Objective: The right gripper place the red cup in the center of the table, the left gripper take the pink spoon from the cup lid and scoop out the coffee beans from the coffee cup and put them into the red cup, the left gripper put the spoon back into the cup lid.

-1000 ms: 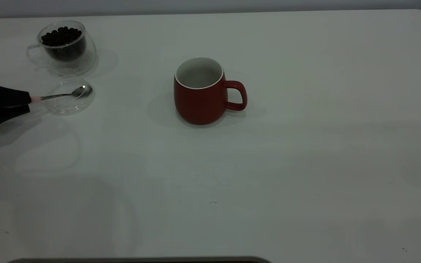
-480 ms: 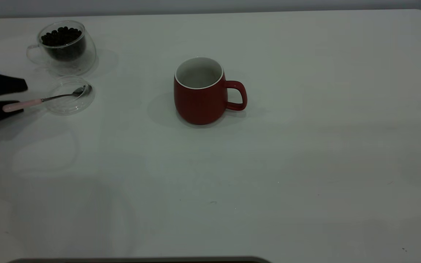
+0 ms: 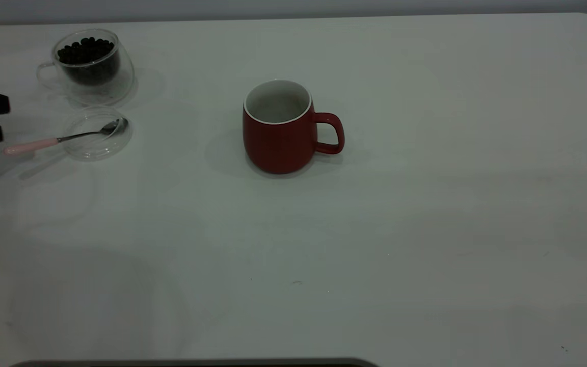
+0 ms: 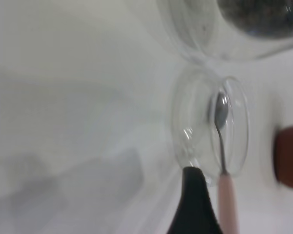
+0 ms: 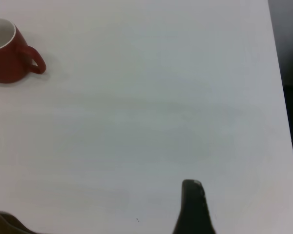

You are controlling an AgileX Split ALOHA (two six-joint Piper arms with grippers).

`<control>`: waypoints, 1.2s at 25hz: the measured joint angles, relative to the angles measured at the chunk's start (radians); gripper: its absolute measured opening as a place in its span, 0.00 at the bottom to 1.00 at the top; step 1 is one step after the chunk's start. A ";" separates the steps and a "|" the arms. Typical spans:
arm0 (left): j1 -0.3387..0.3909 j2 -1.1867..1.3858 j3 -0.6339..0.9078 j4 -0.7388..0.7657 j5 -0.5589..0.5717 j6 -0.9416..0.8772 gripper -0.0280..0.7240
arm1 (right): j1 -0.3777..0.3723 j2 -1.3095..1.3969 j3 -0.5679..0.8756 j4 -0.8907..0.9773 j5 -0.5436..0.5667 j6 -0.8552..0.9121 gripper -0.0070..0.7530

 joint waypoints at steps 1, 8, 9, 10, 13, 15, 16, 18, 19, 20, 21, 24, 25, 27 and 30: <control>-0.004 -0.024 -0.015 0.048 0.002 -0.053 0.86 | 0.000 0.000 0.000 0.000 0.000 0.000 0.79; -0.100 -0.263 -0.109 0.375 0.063 -0.418 0.83 | 0.000 0.000 0.000 0.000 0.000 0.000 0.79; -0.128 -0.304 -0.116 0.409 0.071 -0.459 0.83 | 0.000 0.000 0.000 0.000 0.000 0.000 0.79; -0.159 -0.338 -0.124 0.454 0.081 -0.509 0.83 | 0.000 0.000 0.000 0.000 0.000 0.000 0.79; -0.260 -0.453 -0.137 0.601 0.124 -0.660 0.82 | 0.000 0.000 0.000 0.000 0.000 0.000 0.79; -0.335 -0.521 -0.141 0.723 0.151 -0.776 0.82 | 0.000 0.000 0.000 0.000 0.000 0.000 0.79; -0.367 -0.557 -0.141 0.778 0.172 -0.821 0.82 | 0.000 0.000 0.000 0.000 0.000 0.000 0.79; -0.432 -0.623 -0.141 0.912 0.198 -0.936 0.82 | 0.000 0.000 0.000 0.000 0.000 0.000 0.79; -0.451 -0.657 -0.144 0.963 0.198 -0.997 0.82 | 0.000 0.000 0.000 0.000 0.000 0.000 0.79; -0.469 -0.689 -0.146 1.015 0.198 -1.049 0.82 | 0.000 0.000 0.000 0.000 0.000 0.000 0.79; -0.483 -0.715 -0.147 1.050 0.198 -1.110 0.82 | 0.000 0.000 0.000 0.000 0.000 0.000 0.79; -0.502 -0.798 -0.147 1.089 0.198 -1.249 0.82 | 0.000 0.000 0.000 0.000 0.000 0.000 0.79; -0.505 -0.818 -0.147 1.090 0.198 -1.285 0.82 | 0.000 0.000 0.000 0.000 0.000 0.000 0.79; -0.507 -0.862 -0.147 1.084 0.198 -1.323 0.82 | 0.000 0.000 0.000 0.000 0.000 0.000 0.79; -0.507 -0.918 -0.139 1.062 0.198 -1.327 0.82 | 0.000 0.000 0.000 0.000 0.000 0.000 0.79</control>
